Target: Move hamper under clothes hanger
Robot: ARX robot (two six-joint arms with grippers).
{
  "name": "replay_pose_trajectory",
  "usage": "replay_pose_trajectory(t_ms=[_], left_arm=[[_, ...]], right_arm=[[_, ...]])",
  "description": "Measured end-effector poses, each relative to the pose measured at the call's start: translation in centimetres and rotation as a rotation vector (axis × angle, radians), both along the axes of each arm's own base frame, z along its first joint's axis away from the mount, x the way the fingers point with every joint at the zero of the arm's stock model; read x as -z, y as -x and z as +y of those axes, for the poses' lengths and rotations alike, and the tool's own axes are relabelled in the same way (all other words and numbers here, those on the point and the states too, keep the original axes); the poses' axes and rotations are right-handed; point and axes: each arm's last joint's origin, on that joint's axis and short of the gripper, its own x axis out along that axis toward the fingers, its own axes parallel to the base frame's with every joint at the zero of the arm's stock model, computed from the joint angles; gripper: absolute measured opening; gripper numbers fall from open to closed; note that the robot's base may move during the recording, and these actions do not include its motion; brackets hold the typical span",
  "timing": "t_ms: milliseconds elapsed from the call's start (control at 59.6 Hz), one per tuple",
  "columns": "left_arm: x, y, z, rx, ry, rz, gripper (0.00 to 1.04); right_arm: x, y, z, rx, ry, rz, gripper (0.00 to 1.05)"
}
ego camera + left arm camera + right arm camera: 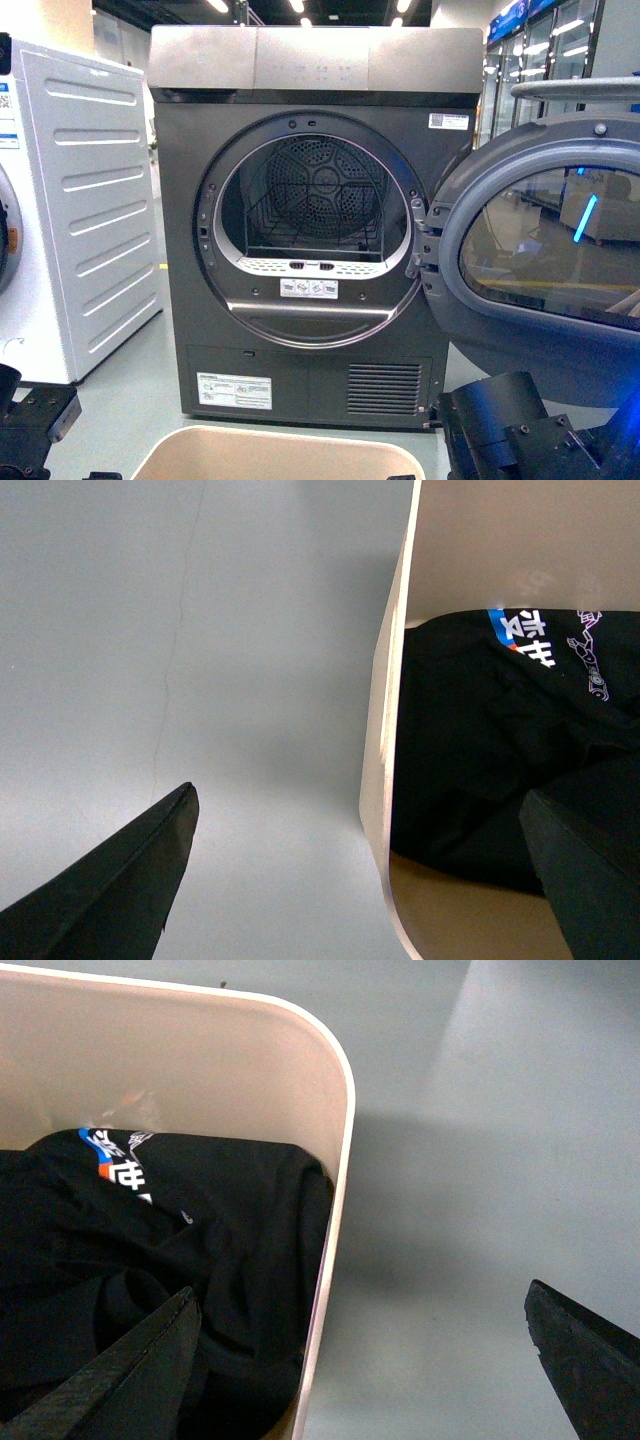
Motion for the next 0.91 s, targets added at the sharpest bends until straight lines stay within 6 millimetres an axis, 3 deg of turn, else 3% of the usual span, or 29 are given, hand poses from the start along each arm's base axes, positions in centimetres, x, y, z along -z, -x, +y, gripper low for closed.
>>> replay_pose_trajectory(t_ms=[907], left_arm=[[2.7, -1.7, 0.7, 0.010, 0.038, -0.013, 0.98]], right_arm=[[2.2, -2.9, 1.6, 0.005, 0.079, 0.063, 0.97]])
